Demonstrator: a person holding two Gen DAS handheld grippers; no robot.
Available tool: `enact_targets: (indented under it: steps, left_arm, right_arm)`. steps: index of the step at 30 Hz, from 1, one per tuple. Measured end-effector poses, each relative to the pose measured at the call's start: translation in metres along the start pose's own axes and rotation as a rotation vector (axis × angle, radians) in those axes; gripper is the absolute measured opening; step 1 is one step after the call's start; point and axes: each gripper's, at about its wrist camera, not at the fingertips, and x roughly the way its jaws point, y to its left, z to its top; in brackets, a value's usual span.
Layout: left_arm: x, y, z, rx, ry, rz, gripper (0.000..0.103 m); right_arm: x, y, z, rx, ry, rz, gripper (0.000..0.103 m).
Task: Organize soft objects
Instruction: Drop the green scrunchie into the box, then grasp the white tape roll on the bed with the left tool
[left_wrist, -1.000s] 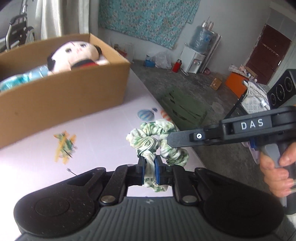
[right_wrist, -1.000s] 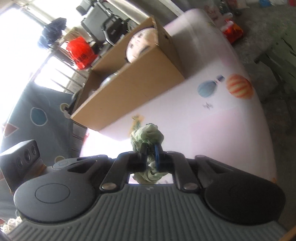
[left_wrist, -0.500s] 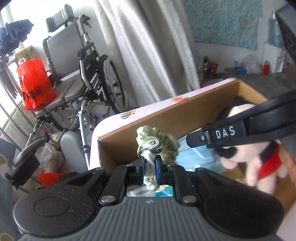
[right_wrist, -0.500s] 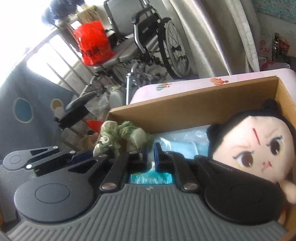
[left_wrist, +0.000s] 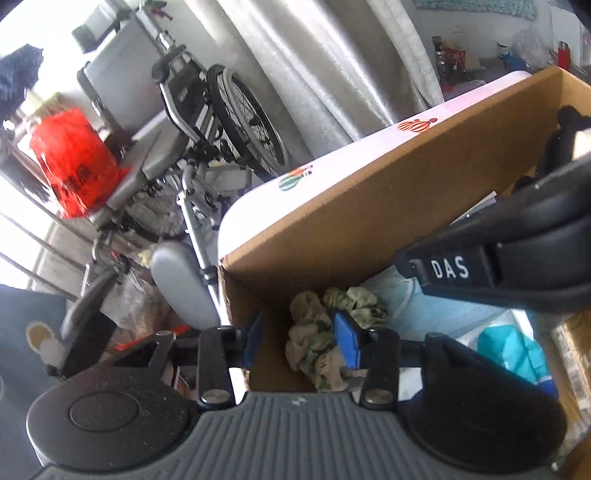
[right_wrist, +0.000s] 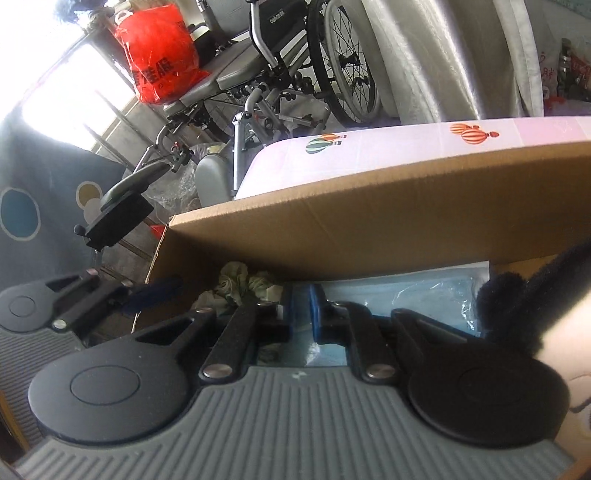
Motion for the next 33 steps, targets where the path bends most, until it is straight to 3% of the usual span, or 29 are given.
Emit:
enact_targets:
  steps: [1, 3, 5, 6, 7, 8, 11, 15, 17, 19, 22, 25, 27, 30, 33]
  left_arm:
    - [-0.005, -0.004, 0.0, 0.031, -0.013, 0.039, 0.051]
    - [-0.014, -0.009, 0.004, 0.058, -0.036, 0.078, 0.05]
    - [-0.019, -0.009, 0.007, 0.032, -0.058, 0.106, 0.035]
    - [-0.02, -0.009, 0.008, 0.026, -0.054, 0.086, 0.02]
    - [-0.02, -0.009, 0.008, 0.012, -0.043, 0.056, 0.016]
    - [-0.017, -0.006, 0.01, -0.018, -0.02, 0.019, 0.017]
    - [-0.023, -0.002, 0.002, -0.081, -0.011, 0.034, 0.021]
    - [-0.079, -0.003, -0.03, -0.05, -0.134, 0.037, 0.021]
    - [-0.118, -0.008, -0.058, 0.0, -0.239, 0.002, 0.021]
    - [-0.149, -0.014, -0.089, 0.013, -0.275, -0.032, 0.021]
    - [-0.191, -0.036, -0.143, -0.019, -0.266, -0.138, 0.021]
    - [-0.217, -0.083, -0.19, 0.008, -0.236, -0.254, 0.02]
    - [-0.23, -0.125, -0.217, 0.015, -0.235, -0.364, 0.021]
    - [-0.235, -0.185, -0.245, -0.043, -0.175, -0.587, 0.024]
    - [-0.234, -0.237, -0.26, -0.006, -0.152, -0.658, 0.037]
  right_arm:
    - [-0.005, 0.002, 0.001, -0.014, -0.009, -0.013, 0.009]
    - [-0.023, 0.003, 0.003, -0.029, -0.03, -0.008, 0.009]
    - [-0.036, 0.002, 0.002, -0.033, -0.036, -0.004, 0.009]
    - [-0.046, 0.001, -0.001, -0.045, -0.043, -0.009, 0.009]
    - [-0.054, 0.0, -0.003, -0.06, -0.047, -0.014, 0.009]
    - [-0.062, 0.0, -0.005, -0.079, -0.047, -0.023, 0.009]
    - [-0.1, -0.008, -0.02, -0.113, -0.055, -0.004, 0.009]
    - [-0.18, -0.035, -0.055, -0.11, -0.06, 0.115, 0.009]
    - [-0.23, -0.052, -0.083, -0.131, -0.059, 0.096, 0.01]
    - [-0.274, -0.069, -0.114, -0.156, -0.04, 0.077, 0.01]
    - [-0.336, -0.096, -0.173, -0.171, -0.023, 0.041, 0.01]
    - [-0.375, -0.117, -0.242, -0.177, -0.067, 0.003, 0.011]
    - [-0.381, -0.135, -0.283, -0.072, -0.088, 0.031, 0.011]
    - [-0.373, -0.155, -0.336, 0.102, -0.113, 0.079, 0.011]
    - [-0.361, -0.157, -0.385, 0.132, -0.119, -0.014, 0.011]
